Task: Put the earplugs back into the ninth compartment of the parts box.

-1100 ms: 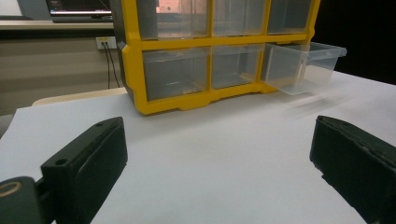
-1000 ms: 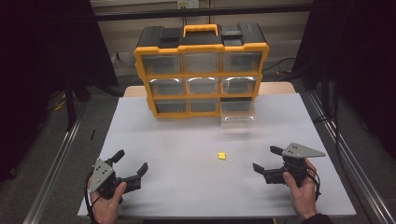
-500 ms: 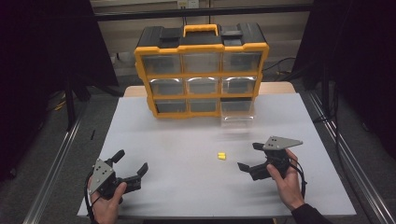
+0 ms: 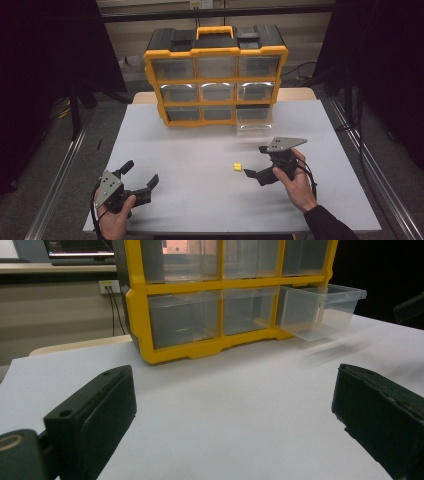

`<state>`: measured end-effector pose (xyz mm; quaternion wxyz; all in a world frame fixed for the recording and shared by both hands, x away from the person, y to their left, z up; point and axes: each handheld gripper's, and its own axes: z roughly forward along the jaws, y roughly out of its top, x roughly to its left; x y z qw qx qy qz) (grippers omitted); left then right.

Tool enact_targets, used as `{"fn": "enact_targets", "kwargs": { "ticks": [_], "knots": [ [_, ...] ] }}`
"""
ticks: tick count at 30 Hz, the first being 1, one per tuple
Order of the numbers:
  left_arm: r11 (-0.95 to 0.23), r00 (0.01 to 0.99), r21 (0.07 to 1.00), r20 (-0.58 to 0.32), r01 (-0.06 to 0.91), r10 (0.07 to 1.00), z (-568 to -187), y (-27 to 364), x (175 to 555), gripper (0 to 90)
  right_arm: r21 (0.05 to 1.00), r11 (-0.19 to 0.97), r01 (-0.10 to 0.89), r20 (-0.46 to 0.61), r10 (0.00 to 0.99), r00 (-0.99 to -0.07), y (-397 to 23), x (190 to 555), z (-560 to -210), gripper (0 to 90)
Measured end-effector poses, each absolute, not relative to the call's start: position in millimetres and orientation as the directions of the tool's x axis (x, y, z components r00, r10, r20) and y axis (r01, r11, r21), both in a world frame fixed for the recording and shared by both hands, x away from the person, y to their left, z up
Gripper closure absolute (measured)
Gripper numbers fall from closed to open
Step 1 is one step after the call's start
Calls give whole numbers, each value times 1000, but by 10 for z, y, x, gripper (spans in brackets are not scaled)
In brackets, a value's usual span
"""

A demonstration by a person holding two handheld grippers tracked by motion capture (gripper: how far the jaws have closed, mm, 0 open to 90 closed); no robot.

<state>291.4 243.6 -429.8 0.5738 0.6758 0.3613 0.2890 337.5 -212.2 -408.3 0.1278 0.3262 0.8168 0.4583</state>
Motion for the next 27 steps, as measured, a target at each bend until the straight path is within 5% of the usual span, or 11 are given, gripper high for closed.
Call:
{"fn": "enact_targets", "kwargs": {
  "ticks": [17, 27],
  "knots": [
    [-84, 570, 984, -21, 158, 821, -4305, 2425, 2932, 41, 793, 465, 392, 55, 587, -808, -2019, 3669, -3896, 35],
    [-81, 570, 984, -26, 161, 822, -4307, 2423, 2936, 41, 736, 554, 390, 42, 537, -843, -1837, 3814, -4002, 128]
  ]
}}
